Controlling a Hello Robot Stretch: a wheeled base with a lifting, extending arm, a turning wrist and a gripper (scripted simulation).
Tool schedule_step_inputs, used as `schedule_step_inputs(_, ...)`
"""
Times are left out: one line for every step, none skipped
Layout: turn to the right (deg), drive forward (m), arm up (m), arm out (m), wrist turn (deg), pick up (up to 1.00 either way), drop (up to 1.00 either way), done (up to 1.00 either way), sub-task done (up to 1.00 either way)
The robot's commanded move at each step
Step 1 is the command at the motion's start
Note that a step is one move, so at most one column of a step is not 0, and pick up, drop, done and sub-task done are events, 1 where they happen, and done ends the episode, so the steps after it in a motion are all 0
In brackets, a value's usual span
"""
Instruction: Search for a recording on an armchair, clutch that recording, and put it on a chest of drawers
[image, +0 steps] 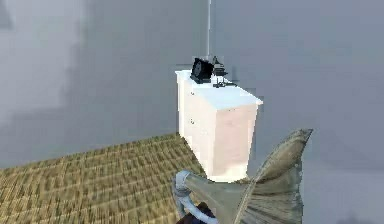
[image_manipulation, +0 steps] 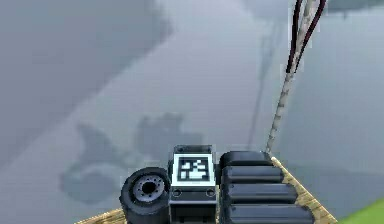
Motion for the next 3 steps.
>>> schedule_step_inputs(-21.0, 0.00, 0.00, 0.00, 0.0, 0.00, 0.00, 0.00, 0.00)
schedule_step_inputs(0.0, 0.15, 0.00, 0.00, 0.0, 0.00, 0.00, 0.00, 0.00)
schedule_step_inputs(0.0, 1.00, 0.00, 0.00, 0.0, 0.00, 0.00, 0.00, 0.00)
